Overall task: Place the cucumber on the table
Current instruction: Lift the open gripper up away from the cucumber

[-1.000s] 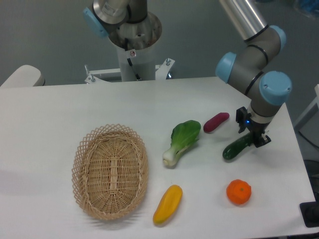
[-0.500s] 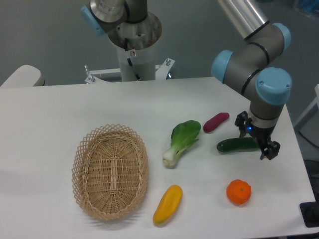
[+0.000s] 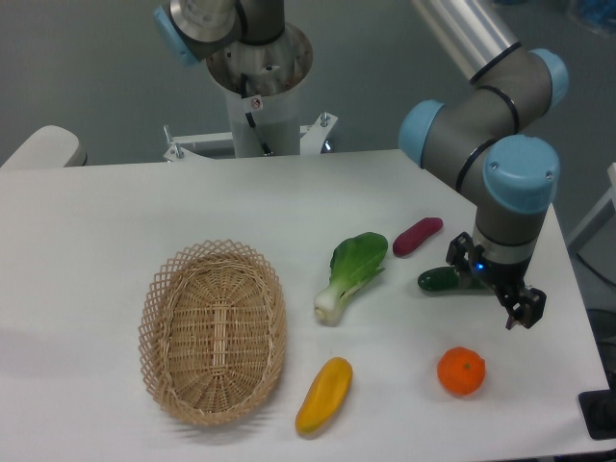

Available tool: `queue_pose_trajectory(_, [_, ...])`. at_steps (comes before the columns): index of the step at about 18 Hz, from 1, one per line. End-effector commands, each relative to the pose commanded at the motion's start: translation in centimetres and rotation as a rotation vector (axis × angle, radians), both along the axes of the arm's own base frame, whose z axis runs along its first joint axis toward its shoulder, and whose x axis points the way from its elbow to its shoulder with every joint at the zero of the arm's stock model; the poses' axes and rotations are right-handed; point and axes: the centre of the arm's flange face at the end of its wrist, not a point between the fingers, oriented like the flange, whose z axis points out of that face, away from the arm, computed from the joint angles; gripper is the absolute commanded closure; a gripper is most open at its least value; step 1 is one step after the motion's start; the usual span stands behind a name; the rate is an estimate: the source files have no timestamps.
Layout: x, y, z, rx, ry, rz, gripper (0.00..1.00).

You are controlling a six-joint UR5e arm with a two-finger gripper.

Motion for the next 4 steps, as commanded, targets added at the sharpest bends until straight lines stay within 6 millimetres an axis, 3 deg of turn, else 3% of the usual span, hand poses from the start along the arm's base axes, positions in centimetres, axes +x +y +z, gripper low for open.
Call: queue_pose_trajectory(4, [-0.05,0.16,0.01,0.001,0.001,0.002,0.03])
